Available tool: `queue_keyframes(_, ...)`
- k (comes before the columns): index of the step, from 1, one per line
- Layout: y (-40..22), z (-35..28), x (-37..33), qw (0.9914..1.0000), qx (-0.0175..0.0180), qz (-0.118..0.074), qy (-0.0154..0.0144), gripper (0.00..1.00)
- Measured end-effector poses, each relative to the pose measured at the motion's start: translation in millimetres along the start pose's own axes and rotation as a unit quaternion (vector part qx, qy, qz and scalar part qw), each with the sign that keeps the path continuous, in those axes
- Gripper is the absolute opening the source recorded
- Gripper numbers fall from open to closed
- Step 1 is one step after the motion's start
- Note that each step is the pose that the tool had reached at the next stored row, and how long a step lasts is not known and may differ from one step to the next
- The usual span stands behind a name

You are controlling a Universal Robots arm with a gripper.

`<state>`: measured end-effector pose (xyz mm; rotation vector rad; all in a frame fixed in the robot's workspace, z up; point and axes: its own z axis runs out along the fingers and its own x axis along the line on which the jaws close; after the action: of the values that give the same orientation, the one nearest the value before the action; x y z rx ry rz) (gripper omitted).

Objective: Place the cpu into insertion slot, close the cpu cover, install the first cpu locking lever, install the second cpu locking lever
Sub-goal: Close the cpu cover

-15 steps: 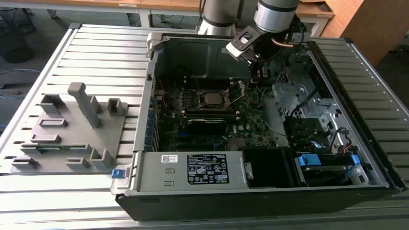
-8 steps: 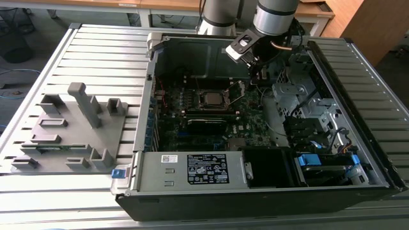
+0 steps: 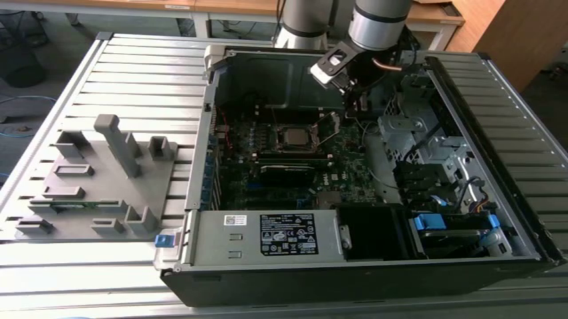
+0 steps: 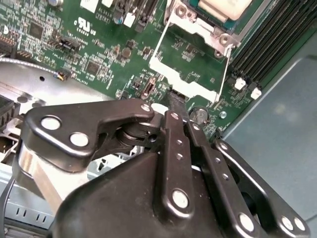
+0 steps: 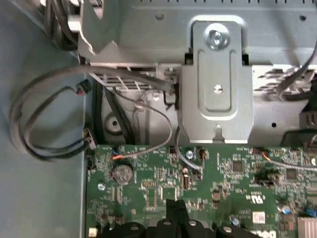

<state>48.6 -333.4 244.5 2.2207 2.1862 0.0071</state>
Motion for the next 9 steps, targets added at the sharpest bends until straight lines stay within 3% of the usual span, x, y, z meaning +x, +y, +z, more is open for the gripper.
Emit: queue_keyframes(9,-25.5,1.3,-0.4,1.00000,-0.0032,0.000,0.0001,0.11)
